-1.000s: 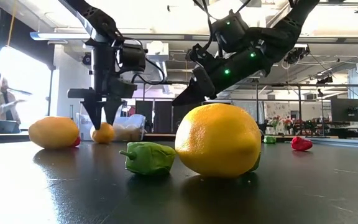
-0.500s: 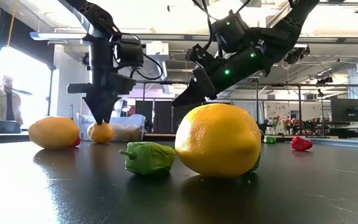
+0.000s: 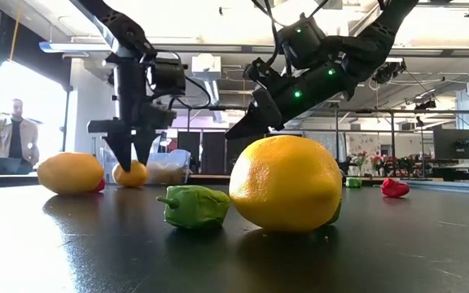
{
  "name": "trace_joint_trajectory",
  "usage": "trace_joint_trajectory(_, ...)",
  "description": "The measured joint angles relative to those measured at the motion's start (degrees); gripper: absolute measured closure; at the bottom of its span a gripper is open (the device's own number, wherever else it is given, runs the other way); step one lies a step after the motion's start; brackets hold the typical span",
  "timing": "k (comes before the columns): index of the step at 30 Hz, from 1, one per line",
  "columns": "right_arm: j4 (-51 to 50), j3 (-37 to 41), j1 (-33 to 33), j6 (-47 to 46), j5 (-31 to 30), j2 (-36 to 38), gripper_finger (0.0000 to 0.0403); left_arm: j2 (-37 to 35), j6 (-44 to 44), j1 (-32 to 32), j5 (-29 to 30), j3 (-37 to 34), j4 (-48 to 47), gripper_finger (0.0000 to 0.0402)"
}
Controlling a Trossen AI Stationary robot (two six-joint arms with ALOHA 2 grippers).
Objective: Sort produce into baskets
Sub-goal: Put the yellow lemon into the black bin
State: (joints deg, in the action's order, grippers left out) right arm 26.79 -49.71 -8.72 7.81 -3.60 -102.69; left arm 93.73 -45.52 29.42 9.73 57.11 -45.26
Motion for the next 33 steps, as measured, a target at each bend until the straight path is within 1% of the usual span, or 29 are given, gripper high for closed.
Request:
trace_joint_trajectory(4, 0.0, 0.0, 0.0, 0.0, 0.0, 0.0, 0.0403, -0.3, -1.5, 0.1, 1.4, -2.3, 2.3, 0.0169)
trace_joint_trajectory(8, 0.0, 0.0, 0.0, 0.0, 0.0, 0.0, 0.0403, -0.2, -1.6, 0.0, 3.1, -2.5, 2.4, 0.0173)
trace_joint_trajectory(13, 0.0, 0.0, 0.0, 0.0, -0.2, 0.0, 0.0403, -0.1, -0.8, 0.0, 3.4, -2.6, 1.9, 0.0196)
trace_joint_trajectory(16, -0.4, 0.0, 0.0, 0.0, -0.2, 0.0, 0.0403, -0.5, -2.0, -0.5, 4.1, -2.6, 1.7, 0.0213)
trace_joint_trajectory(19, -0.4, 0.0, 0.0, 0.0, -0.2, 0.0, 0.0403, -2.5, -3.8, -1.2, 4.4, -2.8, -0.3, 0.0228)
trace_joint_trajectory(25, -0.4, 0.0, 0.0, 0.0, -0.2, 0.0, 0.0403, -10.7, -1.5, -1.2, 4.2, -1.2, -2.3, 0.0237)
trace_joint_trajectory(27, -0.5, 0.0, 0.0, 0.0, -0.2, 0.0, 0.0403, -13.3, 0.2, 0.1, 4.2, 0.1, -1.8, 0.0237)
trace_joint_trajectory(29, -0.4, 0.0, 0.0, -0.1, -0.2, 0.0, 0.0403, -14.9, 2.5, 2.8, 4.2, 1.7, -1.5, 0.0238)
trace_joint_trajectory(31, -0.4, 0.0, 0.0, -0.2, -0.2, 0.0, 0.0403, -14.9, 4.9, 6.1, 4.0, 3.4, -1.4, 0.0238)
trace_joint_trajectory(33, -0.4, 0.0, 0.0, -0.2, -0.2, 0.0, 0.0403, -13.7, 7.1, 9.3, 2.6, 5.7, -1.2, 0.0238)
